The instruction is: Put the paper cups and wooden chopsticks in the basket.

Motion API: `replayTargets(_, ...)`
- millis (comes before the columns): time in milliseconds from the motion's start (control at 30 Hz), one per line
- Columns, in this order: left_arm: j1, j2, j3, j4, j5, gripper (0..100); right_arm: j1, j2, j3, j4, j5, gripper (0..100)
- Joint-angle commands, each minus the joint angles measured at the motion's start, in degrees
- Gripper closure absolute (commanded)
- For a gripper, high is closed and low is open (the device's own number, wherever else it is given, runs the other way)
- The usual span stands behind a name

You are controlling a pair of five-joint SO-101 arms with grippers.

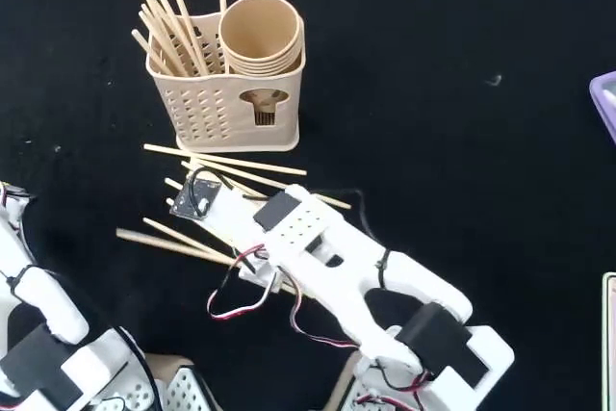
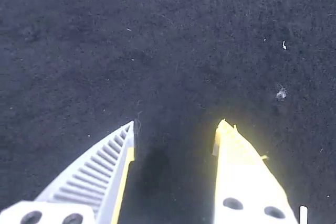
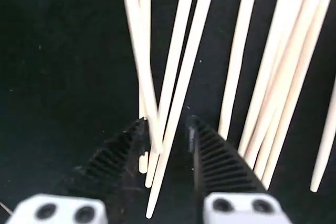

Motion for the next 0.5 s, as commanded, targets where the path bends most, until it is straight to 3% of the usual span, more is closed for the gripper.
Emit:
replayTargets(0, -0.48, -1.93, -2.42, -0.26, -0.18, 76, 0.7, -5.85, 1.19, -2.64, -0.88, 87.4)
replayTargets(200, -0.48, -2.02, -2.42, -0.26, -0.18, 76, -1.76, -12.35, 11.91, -17.85, -2.46, 87.7)
replayTargets(367, -0.48, -2.02, -2.42, -0.26, -0.18, 76, -12.13, -13.41, 13.76, -18.73, -3.78, 87.7)
replayTargets(467, -0.48, -2.02, -2.42, -0.26, -0.18, 76, -12.13, -11.65, 12.79, -19.52, -3.78, 87.7)
